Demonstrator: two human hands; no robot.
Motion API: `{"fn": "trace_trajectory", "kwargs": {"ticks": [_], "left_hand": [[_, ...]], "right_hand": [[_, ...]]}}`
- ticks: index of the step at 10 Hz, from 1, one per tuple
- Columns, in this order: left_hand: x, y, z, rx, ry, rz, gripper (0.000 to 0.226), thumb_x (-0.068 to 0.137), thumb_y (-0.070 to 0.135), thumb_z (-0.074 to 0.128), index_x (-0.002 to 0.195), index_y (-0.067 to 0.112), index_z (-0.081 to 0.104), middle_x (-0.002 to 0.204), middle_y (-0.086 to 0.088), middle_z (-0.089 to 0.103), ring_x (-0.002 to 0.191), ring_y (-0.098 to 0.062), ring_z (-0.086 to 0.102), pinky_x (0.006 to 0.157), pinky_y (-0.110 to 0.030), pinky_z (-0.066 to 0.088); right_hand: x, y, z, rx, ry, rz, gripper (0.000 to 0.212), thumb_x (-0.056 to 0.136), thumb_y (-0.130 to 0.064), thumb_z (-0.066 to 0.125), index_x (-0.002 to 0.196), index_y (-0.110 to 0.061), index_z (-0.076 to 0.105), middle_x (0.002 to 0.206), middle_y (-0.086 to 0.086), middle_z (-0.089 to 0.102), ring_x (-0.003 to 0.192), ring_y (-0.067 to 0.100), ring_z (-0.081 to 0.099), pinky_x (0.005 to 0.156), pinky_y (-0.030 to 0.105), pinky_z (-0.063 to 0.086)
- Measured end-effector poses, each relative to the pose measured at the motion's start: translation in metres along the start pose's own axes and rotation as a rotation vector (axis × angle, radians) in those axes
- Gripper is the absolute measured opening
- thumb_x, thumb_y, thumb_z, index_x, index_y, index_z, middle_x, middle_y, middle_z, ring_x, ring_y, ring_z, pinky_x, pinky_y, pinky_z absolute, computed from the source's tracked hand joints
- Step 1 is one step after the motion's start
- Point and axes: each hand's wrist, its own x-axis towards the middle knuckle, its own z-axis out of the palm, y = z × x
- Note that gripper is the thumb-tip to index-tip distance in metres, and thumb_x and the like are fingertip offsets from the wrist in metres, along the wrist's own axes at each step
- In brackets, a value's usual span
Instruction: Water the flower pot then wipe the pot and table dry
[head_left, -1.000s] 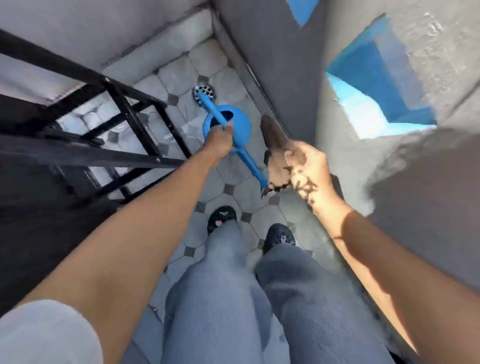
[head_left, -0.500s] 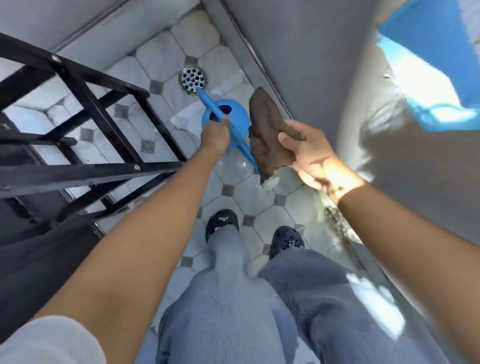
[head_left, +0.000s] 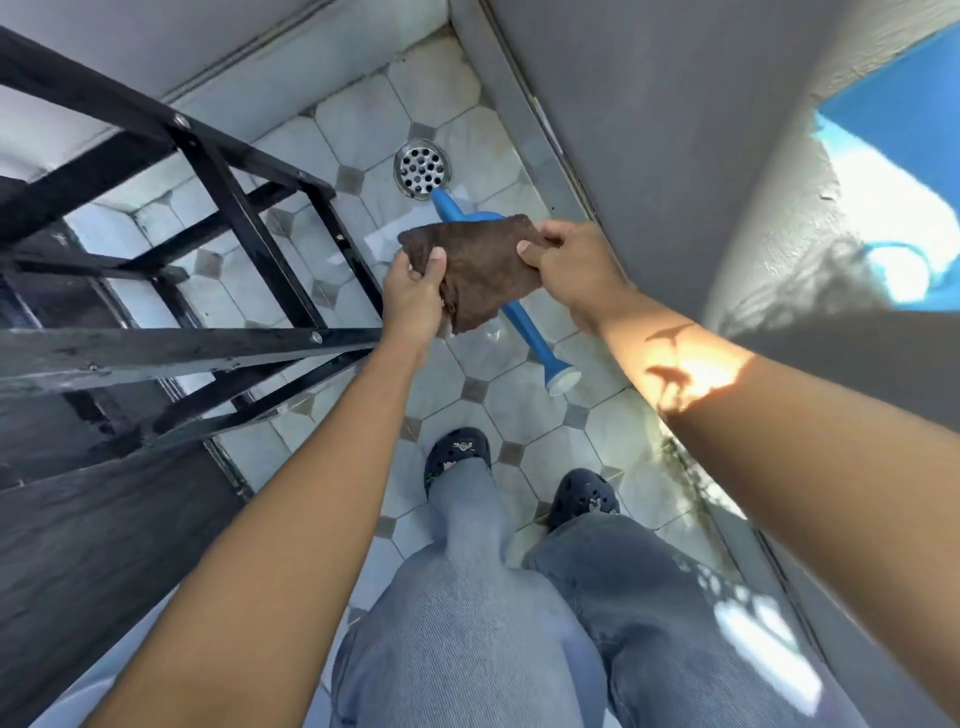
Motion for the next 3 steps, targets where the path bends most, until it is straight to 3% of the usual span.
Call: {"fn": "trace_trajectory", "kwargs": {"ticks": [1, 2, 3], "left_hand": [[0.014, 0.005, 0.003, 0.117, 0.026, 0.064, 0.019, 0.097, 0.023, 0.053, 0.112, 0.012, 0.056, 0.114, -0.01, 0.067, 0.106, -0.024, 0.066, 0.096, -0.048, 0.053], [0.027, -0.004, 0.004, 0.21, -0.02, -0.004, 0.033, 0.097, 0.028, 0.052, 0.126, 0.012, 0.049, 0.128, -0.01, 0.061, 0.114, -0.024, 0.061, 0.099, -0.048, 0.05], [0.031, -0.015, 0.002, 0.333, -0.017, -0.183, 0.068, 0.089, 0.041, 0.058, 0.146, 0.015, 0.03, 0.139, -0.011, 0.052, 0.122, -0.025, 0.056, 0.103, -0.049, 0.046]], "right_hand": [[0.02, 0.007, 0.006, -0.047, 0.013, -0.001, 0.015, 0.087, -0.004, 0.063, 0.096, -0.009, 0.074, 0.099, 0.016, 0.074, 0.095, 0.031, 0.07, 0.086, 0.046, 0.058], [0.031, 0.021, 0.009, -0.075, 0.028, 0.011, 0.029, 0.09, -0.006, 0.061, 0.119, -0.008, 0.067, 0.111, 0.011, 0.071, 0.104, 0.024, 0.068, 0.098, 0.036, 0.053], [0.019, 0.026, 0.006, -0.181, -0.001, -0.015, 0.04, 0.096, -0.016, 0.056, 0.134, -0.004, 0.053, 0.123, 0.009, 0.063, 0.119, 0.02, 0.058, 0.091, 0.008, 0.039]]}}
